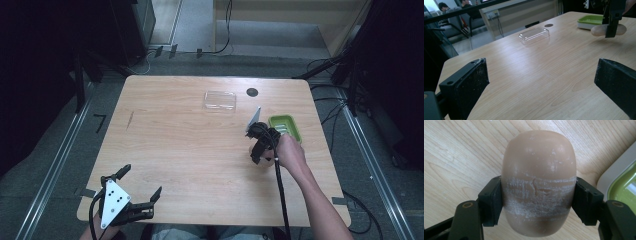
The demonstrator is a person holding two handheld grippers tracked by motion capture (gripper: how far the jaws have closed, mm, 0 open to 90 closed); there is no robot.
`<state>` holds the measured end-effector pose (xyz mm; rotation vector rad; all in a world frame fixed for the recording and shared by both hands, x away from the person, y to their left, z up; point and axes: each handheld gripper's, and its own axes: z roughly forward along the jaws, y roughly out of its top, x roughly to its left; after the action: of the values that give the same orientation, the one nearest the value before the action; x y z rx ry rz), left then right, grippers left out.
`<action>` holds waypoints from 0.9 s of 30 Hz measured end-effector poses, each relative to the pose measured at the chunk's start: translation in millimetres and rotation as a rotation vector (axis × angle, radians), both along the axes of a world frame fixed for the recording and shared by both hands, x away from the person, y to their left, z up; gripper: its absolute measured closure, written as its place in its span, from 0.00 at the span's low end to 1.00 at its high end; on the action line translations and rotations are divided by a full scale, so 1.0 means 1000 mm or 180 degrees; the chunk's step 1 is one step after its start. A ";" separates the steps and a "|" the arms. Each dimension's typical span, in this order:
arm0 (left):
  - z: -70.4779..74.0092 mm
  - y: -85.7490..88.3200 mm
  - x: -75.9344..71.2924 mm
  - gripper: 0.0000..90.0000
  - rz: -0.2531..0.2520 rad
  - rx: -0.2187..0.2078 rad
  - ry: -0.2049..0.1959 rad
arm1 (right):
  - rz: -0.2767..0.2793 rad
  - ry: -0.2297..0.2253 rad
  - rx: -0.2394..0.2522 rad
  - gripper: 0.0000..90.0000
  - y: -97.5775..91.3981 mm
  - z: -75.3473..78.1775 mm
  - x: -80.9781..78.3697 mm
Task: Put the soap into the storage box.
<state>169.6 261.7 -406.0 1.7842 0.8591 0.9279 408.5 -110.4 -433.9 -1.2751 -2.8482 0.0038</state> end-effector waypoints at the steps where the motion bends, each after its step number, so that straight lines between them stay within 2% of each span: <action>1: 0.000 0.000 0.000 0.00 0.0000 -0.0003 -0.0001 | 0.0005 -0.0001 0.0005 0.37 -0.001 0.001 0.000; 27: 0.000 0.000 0.000 0.00 0.0009 0.0013 0.0010 | -0.0082 -0.0019 0.0026 0.37 -0.020 0.021 0.001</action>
<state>169.6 261.3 -406.4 1.7888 0.8625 0.9296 409.2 -130.7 -412.7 -1.3123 -2.8335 -0.0119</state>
